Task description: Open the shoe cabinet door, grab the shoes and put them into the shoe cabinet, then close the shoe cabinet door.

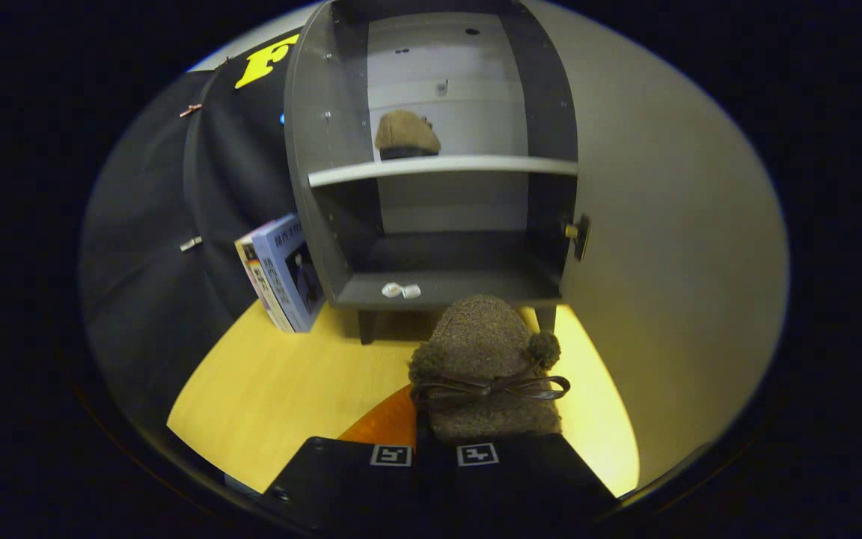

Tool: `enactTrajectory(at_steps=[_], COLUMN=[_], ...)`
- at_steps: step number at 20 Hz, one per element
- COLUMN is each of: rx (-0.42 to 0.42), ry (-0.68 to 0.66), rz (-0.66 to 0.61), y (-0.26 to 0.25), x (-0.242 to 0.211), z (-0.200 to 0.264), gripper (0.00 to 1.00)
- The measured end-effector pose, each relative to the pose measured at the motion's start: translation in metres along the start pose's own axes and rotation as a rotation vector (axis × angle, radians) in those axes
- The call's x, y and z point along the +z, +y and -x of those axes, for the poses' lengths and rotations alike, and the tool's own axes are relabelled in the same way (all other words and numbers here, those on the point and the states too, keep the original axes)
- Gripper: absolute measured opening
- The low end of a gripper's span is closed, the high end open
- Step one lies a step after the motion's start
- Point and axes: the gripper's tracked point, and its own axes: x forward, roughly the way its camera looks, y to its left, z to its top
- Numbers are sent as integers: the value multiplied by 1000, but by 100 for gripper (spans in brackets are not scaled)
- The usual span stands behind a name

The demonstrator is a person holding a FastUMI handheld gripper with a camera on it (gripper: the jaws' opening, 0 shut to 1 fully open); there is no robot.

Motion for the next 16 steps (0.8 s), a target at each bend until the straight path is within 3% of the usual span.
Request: enactTrajectory(at_steps=[6,11,16], rx=[17,13,-14], ry=[-45,-58,-111], rz=[-70,-90,-13], y=[9,8,1], x=[104,180,266], z=[10,-17,-65], gripper=[7,7,7])
